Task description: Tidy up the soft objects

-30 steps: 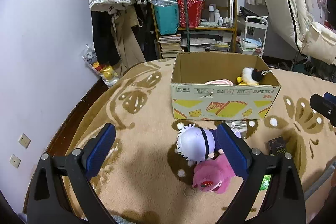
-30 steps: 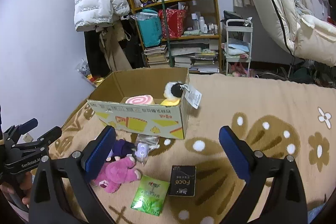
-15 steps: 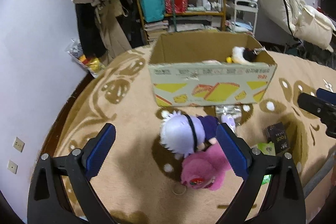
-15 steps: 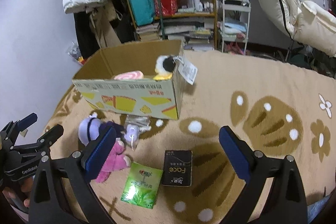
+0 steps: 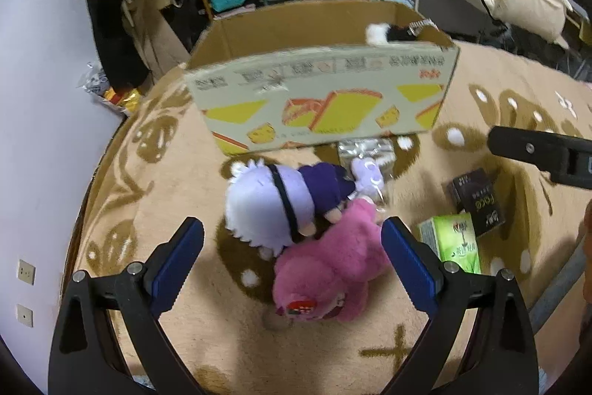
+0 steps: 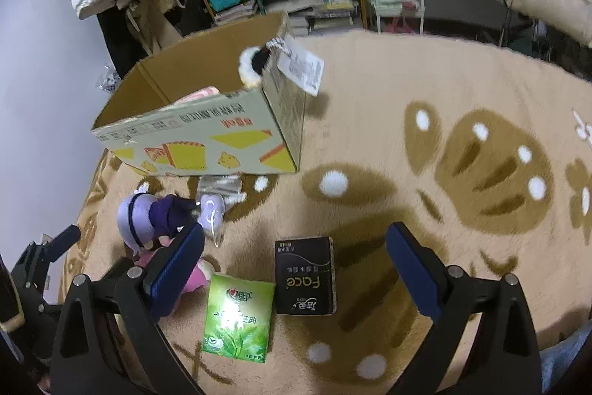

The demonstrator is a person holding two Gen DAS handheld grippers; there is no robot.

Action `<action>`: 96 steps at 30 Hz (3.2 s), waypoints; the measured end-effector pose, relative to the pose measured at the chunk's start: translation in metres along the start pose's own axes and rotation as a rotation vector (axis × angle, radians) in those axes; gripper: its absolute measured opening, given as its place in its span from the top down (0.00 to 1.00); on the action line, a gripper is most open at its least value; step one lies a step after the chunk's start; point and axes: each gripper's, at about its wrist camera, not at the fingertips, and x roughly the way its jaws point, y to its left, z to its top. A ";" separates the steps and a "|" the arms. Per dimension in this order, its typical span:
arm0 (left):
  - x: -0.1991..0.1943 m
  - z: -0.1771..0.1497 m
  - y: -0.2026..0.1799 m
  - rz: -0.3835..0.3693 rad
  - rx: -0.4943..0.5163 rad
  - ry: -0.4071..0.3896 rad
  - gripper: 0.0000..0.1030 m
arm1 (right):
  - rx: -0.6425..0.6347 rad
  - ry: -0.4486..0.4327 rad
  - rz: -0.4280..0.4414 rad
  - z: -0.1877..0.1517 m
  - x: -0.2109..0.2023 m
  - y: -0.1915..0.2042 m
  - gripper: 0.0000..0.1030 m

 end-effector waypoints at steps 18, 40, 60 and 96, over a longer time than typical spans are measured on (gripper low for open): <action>0.043 -0.010 -0.020 -0.038 0.049 0.154 0.07 | 0.023 0.203 -0.068 -0.006 0.051 -0.001 0.08; 0.058 -0.020 -0.038 -0.030 0.134 0.201 0.21 | -0.041 0.299 -0.088 -0.017 0.081 0.014 0.46; 0.070 -0.020 -0.023 -0.047 0.072 0.227 0.32 | -0.053 0.253 -0.075 -0.013 0.071 0.010 0.52; -0.043 -0.002 0.025 0.093 -0.113 -0.213 0.42 | -0.227 -0.422 0.035 0.001 -0.053 0.061 0.52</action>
